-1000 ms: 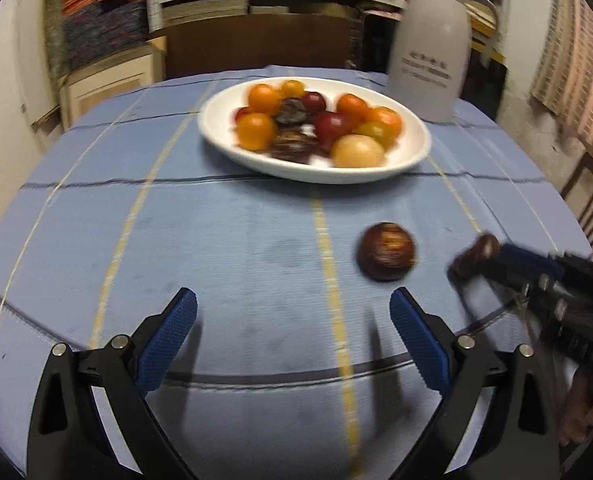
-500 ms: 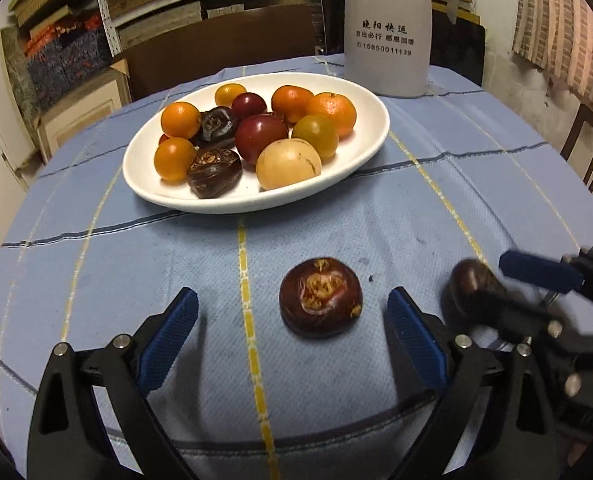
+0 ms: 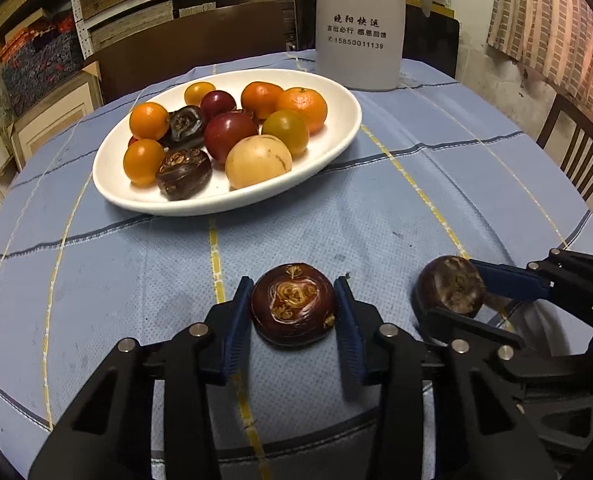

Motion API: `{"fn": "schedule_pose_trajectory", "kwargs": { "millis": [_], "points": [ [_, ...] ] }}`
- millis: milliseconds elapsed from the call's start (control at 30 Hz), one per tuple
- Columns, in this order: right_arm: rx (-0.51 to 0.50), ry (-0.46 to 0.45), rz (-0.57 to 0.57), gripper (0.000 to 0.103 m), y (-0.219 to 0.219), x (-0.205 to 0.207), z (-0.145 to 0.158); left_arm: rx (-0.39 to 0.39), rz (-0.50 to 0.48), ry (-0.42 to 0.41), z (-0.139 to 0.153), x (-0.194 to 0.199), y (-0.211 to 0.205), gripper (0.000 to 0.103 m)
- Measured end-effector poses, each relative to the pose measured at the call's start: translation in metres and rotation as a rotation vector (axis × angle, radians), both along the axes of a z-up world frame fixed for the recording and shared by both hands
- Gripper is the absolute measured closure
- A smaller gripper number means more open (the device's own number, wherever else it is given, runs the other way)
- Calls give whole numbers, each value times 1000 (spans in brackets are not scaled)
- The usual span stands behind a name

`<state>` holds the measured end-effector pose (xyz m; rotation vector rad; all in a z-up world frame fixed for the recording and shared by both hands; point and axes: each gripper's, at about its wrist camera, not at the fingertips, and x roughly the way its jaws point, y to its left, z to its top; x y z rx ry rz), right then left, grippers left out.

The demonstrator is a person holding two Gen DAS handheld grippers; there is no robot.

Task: Organize fruits
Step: 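Grasp a dark dried fruit with the left tool while the right tool grasps the other, then carry both dark fruits onto the white plate and open both tools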

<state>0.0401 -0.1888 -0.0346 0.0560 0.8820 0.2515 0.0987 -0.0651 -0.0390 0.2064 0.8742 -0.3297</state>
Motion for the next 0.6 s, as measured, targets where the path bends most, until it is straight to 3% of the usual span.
{"fn": "schedule_pose_trajectory", "kwargs": {
  "millis": [200, 400, 533, 600],
  "points": [
    [18, -49, -32, 60, -10, -4, 10, -40, 46, -7, 5, -13, 24, 63],
    [112, -94, -86, 60, -33, -12, 25, -93, 110, -75, 30, -46, 56, 63],
    [187, -111, -96, 60, -49, -16, 50, -79, 119, -109, 60, -50, 73, 63],
    [196, -145, -102, 60, -55, -11, 77, -63, 138, -157, 90, -42, 82, 63]
  ]
}}
